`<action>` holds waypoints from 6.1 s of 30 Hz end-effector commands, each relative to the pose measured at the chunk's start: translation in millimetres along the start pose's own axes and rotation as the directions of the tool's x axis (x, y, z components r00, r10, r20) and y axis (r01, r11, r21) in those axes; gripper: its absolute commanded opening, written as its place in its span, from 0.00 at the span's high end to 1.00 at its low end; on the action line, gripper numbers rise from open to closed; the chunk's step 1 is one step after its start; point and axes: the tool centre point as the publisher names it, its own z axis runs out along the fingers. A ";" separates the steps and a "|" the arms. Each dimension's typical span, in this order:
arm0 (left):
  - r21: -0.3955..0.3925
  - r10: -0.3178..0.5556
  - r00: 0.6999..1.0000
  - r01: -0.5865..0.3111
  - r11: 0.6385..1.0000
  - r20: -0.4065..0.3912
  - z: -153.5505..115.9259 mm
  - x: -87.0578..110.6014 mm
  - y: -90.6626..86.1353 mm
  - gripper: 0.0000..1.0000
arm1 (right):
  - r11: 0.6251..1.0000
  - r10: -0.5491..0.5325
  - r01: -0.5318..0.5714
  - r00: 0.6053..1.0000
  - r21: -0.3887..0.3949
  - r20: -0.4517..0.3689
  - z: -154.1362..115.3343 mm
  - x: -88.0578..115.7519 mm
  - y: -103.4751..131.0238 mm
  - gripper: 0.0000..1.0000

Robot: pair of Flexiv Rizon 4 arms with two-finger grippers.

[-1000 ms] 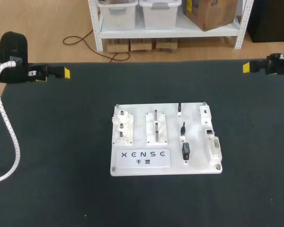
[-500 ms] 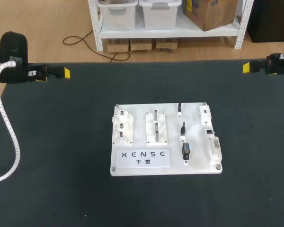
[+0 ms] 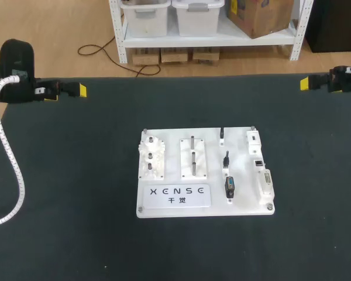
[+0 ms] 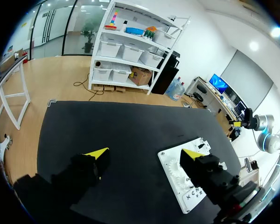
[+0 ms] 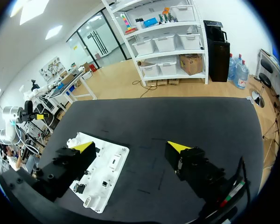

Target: Insert the Ethernet cable into its matching sockets.

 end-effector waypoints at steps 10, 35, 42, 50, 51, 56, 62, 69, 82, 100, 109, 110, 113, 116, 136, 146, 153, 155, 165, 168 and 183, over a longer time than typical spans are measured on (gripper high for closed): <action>0.293 0.508 0.861 -0.490 0.821 0.015 53.0 -33.6 -41.0 0.00 | 1.000 0.000 0.000 1.000 0.002 0.000 -0.7 0.1 0.3 0.00; 0.674 0.848 0.405 -0.734 0.080 0.341 90.8 32.3 -143.6 0.00 | 1.000 0.000 0.000 1.000 0.002 0.000 -0.7 0.1 0.3 0.00; 0.662 0.872 0.398 -0.739 0.120 0.285 109.6 59.9 -155.6 0.00 | 1.000 0.000 0.000 1.000 0.002 0.000 -0.7 0.1 0.3 0.00; 0.636 0.886 0.420 -0.742 0.211 0.195 115.9 77.3 -160.0 0.00 | 1.000 0.000 0.000 1.000 0.002 0.000 -0.7 0.1 0.3 0.00; 0.629 0.886 0.424 -0.745 0.224 0.186 115.0 78.6 -159.6 0.00 | 1.000 0.000 0.000 1.000 0.002 0.000 -0.7 0.1 0.3 0.00; 0.616 0.882 0.445 -0.742 0.265 0.158 111.2 86.6 -159.2 0.00 | 1.000 0.000 0.000 1.000 0.002 0.000 -0.7 0.1 0.3 0.00; 0.605 0.870 0.469 -0.741 0.292 0.154 111.8 98.7 -159.5 0.00 | 1.000 0.000 0.000 1.000 0.002 0.000 -0.7 0.1 0.3 0.00; 0.598 0.846 0.508 -0.733 0.325 0.163 115.3 108.9 -161.8 0.00 | 1.000 0.000 0.000 1.000 0.002 0.000 -0.7 0.1 0.3 0.00; 0.585 0.842 0.516 -0.736 0.342 0.156 113.6 106.7 -164.5 0.00 | 1.000 0.000 0.000 1.000 0.002 0.000 -0.7 0.1 0.3 0.00; 0.585 0.842 0.516 -0.736 0.342 0.156 113.6 106.7 -164.5 0.00 | 0.993 0.014 0.003 0.988 0.114 -0.151 18.3 -12.9 61.7 0.00; 0.585 0.842 0.516 -0.736 0.342 0.156 113.6 106.7 -164.5 0.00 | 0.950 0.090 -0.007 0.964 0.313 -0.249 15.0 5.4 103.1 0.00; 0.585 0.842 0.516 -0.736 0.342 0.156 113.6 106.7 -164.5 0.00 | 0.939 0.101 -0.011 0.964 0.343 -0.245 14.6 6.8 105.3 0.00; 0.585 0.842 0.516 -0.736 0.342 0.156 113.6 106.7 -164.5 0.00 | 0.907 0.113 0.007 0.960 0.421 -0.258 14.0 9.3 114.3 0.00; 0.585 0.842 0.516 -0.736 0.342 0.156 113.6 106.7 -164.5 0.00 | 0.887 0.136 0.006 0.952 0.462 -0.274 18.5 15.0 122.3 0.00; 0.585 0.842 0.516 -0.736 0.342 0.156 113.6 106.7 -164.5 0.00 | 0.822 0.267 -0.013 0.892 0.570 -0.364 90.1 75.7 161.7 0.00; 0.585 0.842 0.516 -0.736 0.342 0.156 113.6 106.7 -164.5 0.00 | 0.813 0.308 -0.034 0.872 0.581 -0.380 96.9 104.6 159.7 0.00; 0.585 0.842 0.516 -0.736 0.342 0.156 113.6 106.7 -164.5 0.00 | 0.834 0.313 -0.047 0.860 0.550 -0.402 104.1 123.4 158.0 0.00; 0.585 0.842 0.516 -0.736 0.342 0.156 113.6 106.7 -164.5 0.00 | 0.837 0.313 -0.043 0.855 0.545 -0.413 106.4 129.5 157.3 0.00; 0.585 0.842 0.516 -0.736 0.342 0.156 113.6 106.7 -164.5 0.00 | 0.854 0.306 -0.028 0.834 0.519 -0.459 118.7 151.7 153.8 0.00; 0.585 0.842 0.516 -0.736 0.342 0.156 113.6 106.7 -164.5 0.00 | 0.857 0.304 -0.027 0.833 0.515 -0.462 120.5 154.2 153.0 0.01; 0.585 0.842 0.516 -0.736 0.342 0.156 113.6 106.7 -164.5 0.00 | 0.874 0.270 0.002 0.829 0.487 -0.490 124.2 157.8 147.3 0.64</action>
